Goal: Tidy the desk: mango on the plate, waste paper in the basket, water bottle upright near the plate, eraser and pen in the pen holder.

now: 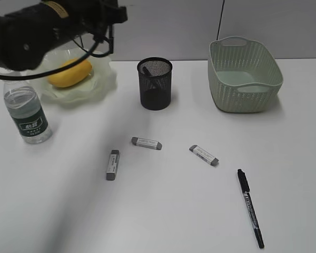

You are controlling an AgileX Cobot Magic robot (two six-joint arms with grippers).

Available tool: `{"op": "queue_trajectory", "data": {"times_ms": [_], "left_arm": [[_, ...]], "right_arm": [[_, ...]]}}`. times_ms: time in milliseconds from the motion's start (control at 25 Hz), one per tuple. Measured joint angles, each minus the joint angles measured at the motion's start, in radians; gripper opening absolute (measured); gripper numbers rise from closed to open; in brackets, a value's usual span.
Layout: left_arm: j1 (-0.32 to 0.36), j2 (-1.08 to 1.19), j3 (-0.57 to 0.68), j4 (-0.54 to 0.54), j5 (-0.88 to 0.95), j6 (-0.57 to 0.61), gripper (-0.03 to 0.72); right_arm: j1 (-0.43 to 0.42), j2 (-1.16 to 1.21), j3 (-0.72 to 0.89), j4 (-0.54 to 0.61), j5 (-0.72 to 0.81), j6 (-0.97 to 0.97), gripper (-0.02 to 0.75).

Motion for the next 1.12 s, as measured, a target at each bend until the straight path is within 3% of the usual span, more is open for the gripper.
{"op": "queue_trajectory", "data": {"times_ms": [80,200,440,960,1040,1120], "left_arm": [[-0.026,0.065,-0.001,0.025,-0.166,0.000,0.091],[-0.047,0.150,-0.045,0.051,-0.243,0.000,0.091],[-0.081,0.252,-0.186,0.057,-0.217,0.000,0.091],[-0.090,0.407,-0.231,0.045,-0.217,0.000,0.091],[-0.090,0.407,-0.231,0.044,-0.211,0.000,0.123],[-0.090,0.407,-0.231,0.044,-0.197,0.000,0.225]], "right_arm": [[0.000,0.000,0.000,0.000,0.000,0.000,0.537],[0.000,0.000,0.000,0.000,0.000,0.000,0.537],[0.000,0.000,0.000,0.000,0.000,0.001,0.537],[0.000,0.000,0.000,0.000,0.000,0.001,0.537],[0.000,0.000,0.000,0.000,0.000,0.001,0.537],[0.000,0.000,0.000,0.000,0.000,0.001,0.537]]}}
